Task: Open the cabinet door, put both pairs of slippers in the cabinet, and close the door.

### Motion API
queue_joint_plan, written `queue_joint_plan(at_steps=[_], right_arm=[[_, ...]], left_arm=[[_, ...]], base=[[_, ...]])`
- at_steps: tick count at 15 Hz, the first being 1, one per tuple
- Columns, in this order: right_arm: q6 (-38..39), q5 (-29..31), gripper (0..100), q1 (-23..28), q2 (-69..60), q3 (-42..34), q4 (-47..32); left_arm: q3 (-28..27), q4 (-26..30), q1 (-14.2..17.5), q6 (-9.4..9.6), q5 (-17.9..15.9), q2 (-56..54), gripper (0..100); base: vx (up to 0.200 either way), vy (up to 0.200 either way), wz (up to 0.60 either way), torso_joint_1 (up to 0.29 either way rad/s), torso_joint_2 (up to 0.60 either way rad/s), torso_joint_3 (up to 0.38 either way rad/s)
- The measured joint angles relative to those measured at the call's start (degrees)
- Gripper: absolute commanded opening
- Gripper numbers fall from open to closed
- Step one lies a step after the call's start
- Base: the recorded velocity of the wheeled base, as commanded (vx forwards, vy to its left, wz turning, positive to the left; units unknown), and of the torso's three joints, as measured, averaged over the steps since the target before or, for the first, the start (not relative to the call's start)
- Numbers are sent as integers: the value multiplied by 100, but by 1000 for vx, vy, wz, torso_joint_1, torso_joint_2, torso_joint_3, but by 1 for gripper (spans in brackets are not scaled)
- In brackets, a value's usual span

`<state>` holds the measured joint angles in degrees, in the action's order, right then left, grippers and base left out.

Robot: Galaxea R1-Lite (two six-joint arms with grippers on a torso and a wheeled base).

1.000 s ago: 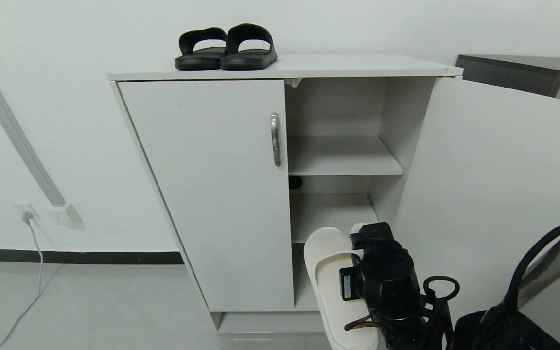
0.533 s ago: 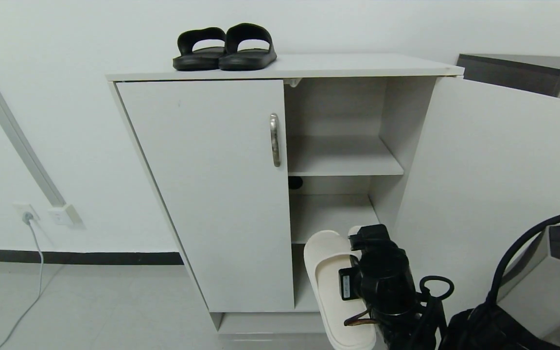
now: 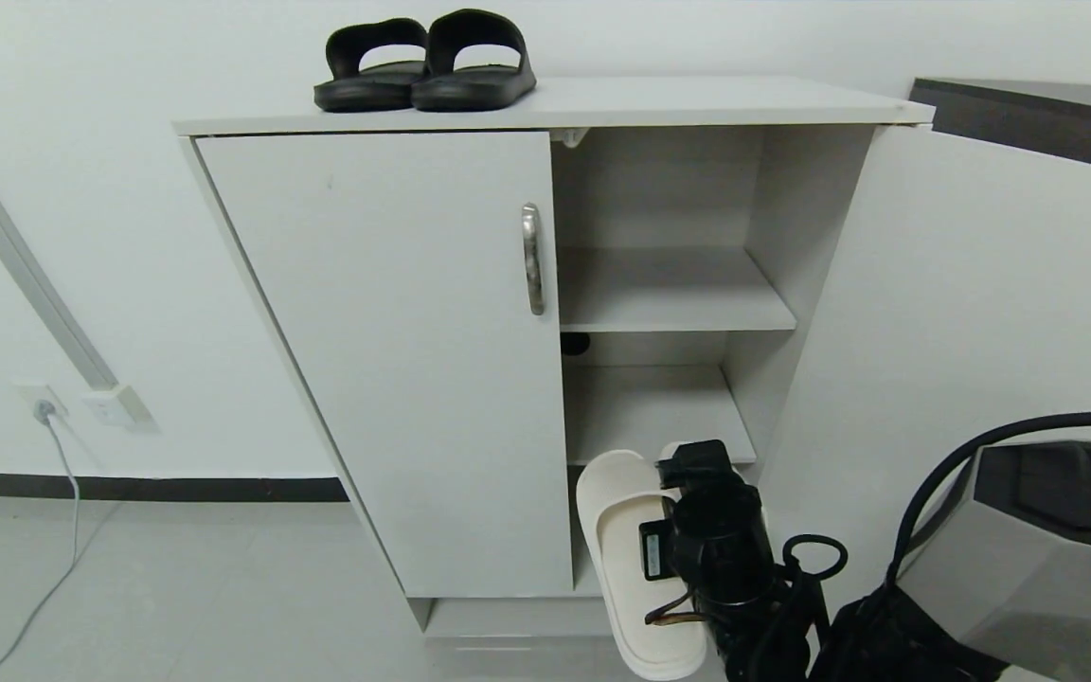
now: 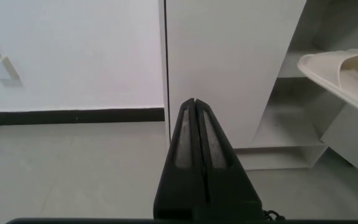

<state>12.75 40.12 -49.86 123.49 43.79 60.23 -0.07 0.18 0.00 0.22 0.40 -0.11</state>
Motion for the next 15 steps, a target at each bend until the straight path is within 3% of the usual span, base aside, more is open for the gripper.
queue_joint_plan(at_steps=[7,9,12,15], right_arm=[[-268,107,0,196,339,373,182],[-482,191,0,267,372,367,501],[-1073,373,0,397,556,343,1840],[-1153,397,0,510,713,323,1969]], left_arm=[[5,-2,0,0,0,1,0],[5,-2,0,-4,0,1,0],[5,-7,-2,-9,2,1,0],[2,-9,0,-12,2,4,0]], base=[[0,0,0,4,3,-194],[0,0,0,6,1,-43],[0,0,0,0,0,0],[0,0,0,0,0,0]])
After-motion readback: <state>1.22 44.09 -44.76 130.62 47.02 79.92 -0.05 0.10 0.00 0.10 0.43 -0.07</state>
